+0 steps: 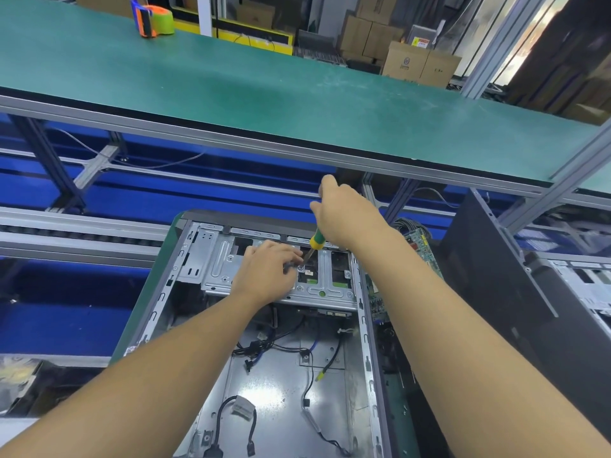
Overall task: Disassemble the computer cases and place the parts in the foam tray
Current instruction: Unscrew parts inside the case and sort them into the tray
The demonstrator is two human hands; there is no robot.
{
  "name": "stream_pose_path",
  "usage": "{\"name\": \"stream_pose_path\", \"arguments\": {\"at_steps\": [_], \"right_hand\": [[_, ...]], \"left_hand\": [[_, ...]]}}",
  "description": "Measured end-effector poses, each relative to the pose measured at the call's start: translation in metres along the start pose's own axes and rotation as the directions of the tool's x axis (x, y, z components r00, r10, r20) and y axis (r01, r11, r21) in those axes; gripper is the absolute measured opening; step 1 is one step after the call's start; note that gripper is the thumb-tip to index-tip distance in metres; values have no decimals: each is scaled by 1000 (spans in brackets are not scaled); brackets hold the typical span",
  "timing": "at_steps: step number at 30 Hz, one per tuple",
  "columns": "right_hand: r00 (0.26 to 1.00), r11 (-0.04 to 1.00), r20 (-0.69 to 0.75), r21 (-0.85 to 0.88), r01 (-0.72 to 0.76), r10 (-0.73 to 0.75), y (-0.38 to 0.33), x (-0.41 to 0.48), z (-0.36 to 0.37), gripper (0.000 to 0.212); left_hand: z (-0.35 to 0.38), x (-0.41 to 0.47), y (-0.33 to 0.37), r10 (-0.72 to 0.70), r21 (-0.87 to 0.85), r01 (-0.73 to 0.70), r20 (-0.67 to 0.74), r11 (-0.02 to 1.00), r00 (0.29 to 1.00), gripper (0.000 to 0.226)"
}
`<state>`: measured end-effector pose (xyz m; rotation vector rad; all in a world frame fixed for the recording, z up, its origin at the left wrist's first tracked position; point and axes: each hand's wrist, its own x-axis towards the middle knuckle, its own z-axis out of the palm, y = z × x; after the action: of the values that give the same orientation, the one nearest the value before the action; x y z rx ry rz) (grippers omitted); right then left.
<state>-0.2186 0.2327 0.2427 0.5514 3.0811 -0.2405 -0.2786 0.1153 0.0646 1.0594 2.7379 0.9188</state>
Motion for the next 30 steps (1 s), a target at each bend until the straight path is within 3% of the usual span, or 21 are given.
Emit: {"name": "stream_pose_path", "arguments": {"at_steps": [2, 5, 7, 9, 10, 13, 15, 18, 20, 22, 24, 27, 29, 30], "right_hand": [[994, 994, 89, 97, 56, -65, 2, 2, -6, 22], [968, 991, 235, 121, 64, -91, 2, 2, -12, 29], [977, 999, 212, 31, 31, -37, 1, 2, -10, 27], [991, 996, 125, -82, -40, 50, 0, 1, -6, 56], [995, 994, 74, -84, -65, 71, -1, 0, -4, 59], [1000, 1000, -23, -1, 18, -18, -2, 1, 1, 30], [997, 993, 51, 106, 55, -61, 0, 3, -2, 17], [978, 976, 200, 216, 19, -64, 0, 4, -9, 21], [985, 996, 168, 92, 10, -25, -2, 2, -6, 26], [996, 997, 75, -70, -34, 39, -4, 0, -2, 49], [997, 989, -11, -120, -80, 79, -7, -1, -2, 59], [999, 998, -24, -45, -33, 32, -6, -1, -3, 35], [999, 999, 54, 52, 3, -6, -4, 0, -6, 22], [994, 997, 107, 83, 6, -15, -3, 1, -8, 25]], "left_hand": [[1, 0, -1, 2, 13, -2, 1, 1000, 1000, 30], [1, 0, -1, -3, 17, 3, 3, 1000, 1000, 29], [1, 0, -1, 1, 18, -1, 4, 1000, 1000, 29], [0, 0, -1, 7, 16, -7, 5, 1000, 1000, 29], [0, 0, 0, 8, 15, -8, 5, 1000, 1000, 30], [0, 0, -1, 6, 16, -6, 2, 1000, 1000, 30], [0, 0, 0, 6, 18, -6, 5, 1000, 1000, 30], [0, 0, 0, 7, 19, -7, 3, 1000, 1000, 30], [0, 1, 0, 6, 22, -6, 1, 1000, 1000, 30], [0, 1, 0, 4, 20, -4, 4, 1000, 1000, 30], [0, 0, 0, 5, 24, -6, 6, 1000, 1000, 31], [0, 0, 0, 7, 21, -7, 5, 1000, 1000, 32], [0, 0, 0, 10, 22, -10, 0, 1000, 1000, 31], [1, 1, -1, 9, 20, -9, -4, 1000, 1000, 30]]}}
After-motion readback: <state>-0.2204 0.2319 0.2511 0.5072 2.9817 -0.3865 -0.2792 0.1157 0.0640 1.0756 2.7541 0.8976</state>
